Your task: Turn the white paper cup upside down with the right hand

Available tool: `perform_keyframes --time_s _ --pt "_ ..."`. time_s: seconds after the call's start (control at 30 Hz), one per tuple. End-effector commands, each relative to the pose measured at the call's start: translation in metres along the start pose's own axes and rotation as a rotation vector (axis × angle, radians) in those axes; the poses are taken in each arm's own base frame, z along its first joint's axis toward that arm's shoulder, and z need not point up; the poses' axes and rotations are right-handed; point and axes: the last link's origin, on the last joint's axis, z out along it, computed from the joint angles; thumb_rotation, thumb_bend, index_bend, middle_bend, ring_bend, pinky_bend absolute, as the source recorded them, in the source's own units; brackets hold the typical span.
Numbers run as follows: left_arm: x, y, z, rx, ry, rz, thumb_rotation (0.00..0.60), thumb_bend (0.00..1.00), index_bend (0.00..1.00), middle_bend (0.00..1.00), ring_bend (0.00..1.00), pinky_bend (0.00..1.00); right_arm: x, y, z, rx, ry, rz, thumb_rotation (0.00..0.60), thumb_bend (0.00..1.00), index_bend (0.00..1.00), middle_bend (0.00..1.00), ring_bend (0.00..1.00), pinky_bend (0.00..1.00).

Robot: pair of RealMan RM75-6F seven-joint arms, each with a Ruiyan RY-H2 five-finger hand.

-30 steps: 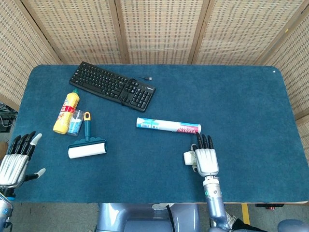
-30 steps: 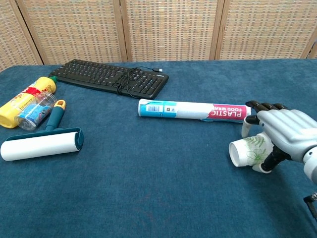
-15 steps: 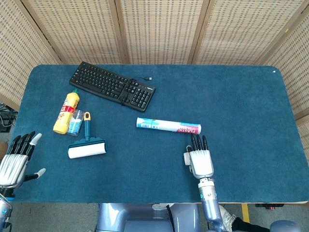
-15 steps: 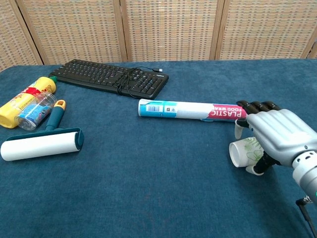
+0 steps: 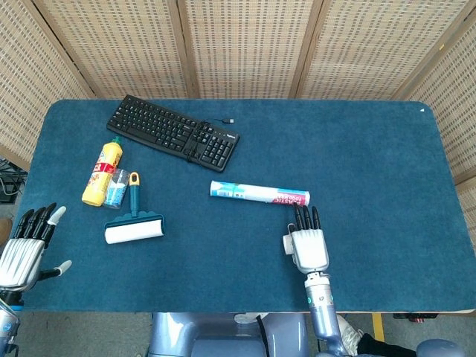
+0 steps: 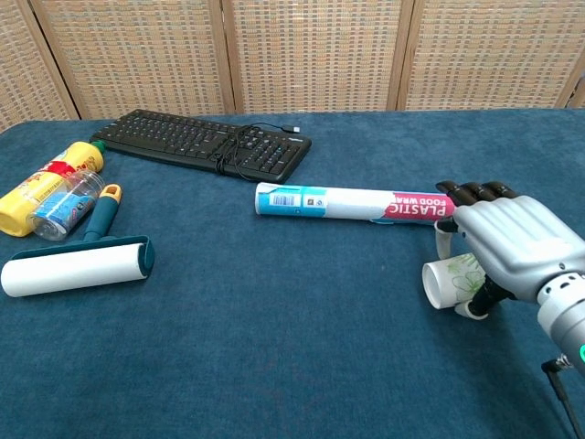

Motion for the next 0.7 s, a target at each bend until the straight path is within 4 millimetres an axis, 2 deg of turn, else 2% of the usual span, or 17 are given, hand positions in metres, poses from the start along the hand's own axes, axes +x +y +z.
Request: perform_keyframes --time_s 0.03,0.2,0.37,0.53,0.67,0.7 --pt "0.0 0.0 0.0 -0.001 -0.001 0.001 0.6 0.09 0.0 0.0 0.0 0.0 0.004 -0.001 0.0 0.004 0.002 0.05 0.6 0.25 0.5 0.07 0.0 0.0" --pt "-0.001 0.0 0.0 -0.002 -0.001 0.001 0.6 0.09 0.0 0.0 0.0 0.0 0.02 0.001 0.006 -0.002 0.017 0.246 0.6 0.25 0.5 0.07 0.0 0.0" --pt "-0.002 0.002 0.0 -0.01 0.001 0.005 0.6 0.09 0.0 0.0 0.0 0.0 0.035 0.002 0.013 -0.031 -0.062 0.594 0.6 0.25 0.51 0.07 0.0 0.0" --pt "-0.002 0.004 0.0 -0.016 0.01 0.007 0.6 0.09 0.0 0.0 0.0 0.0 0.041 0.01 0.02 -0.046 -0.135 0.75 0.6 0.25 0.51 0.07 0.0 0.0" --pt "-0.002 0.004 0.0 -0.015 0.015 0.006 0.6 0.09 0.0 0.0 0.0 0.0 0.04 0.012 0.022 -0.06 -0.183 0.847 0.6 0.25 0.51 0.07 0.0 0.0" --pt "-0.003 0.004 0.0 -0.013 0.014 0.008 0.6 0.09 0.0 0.0 0.0 0.0 0.039 0.01 0.023 -0.059 -0.213 0.915 0.6 0.25 0.51 0.07 0.0 0.0"
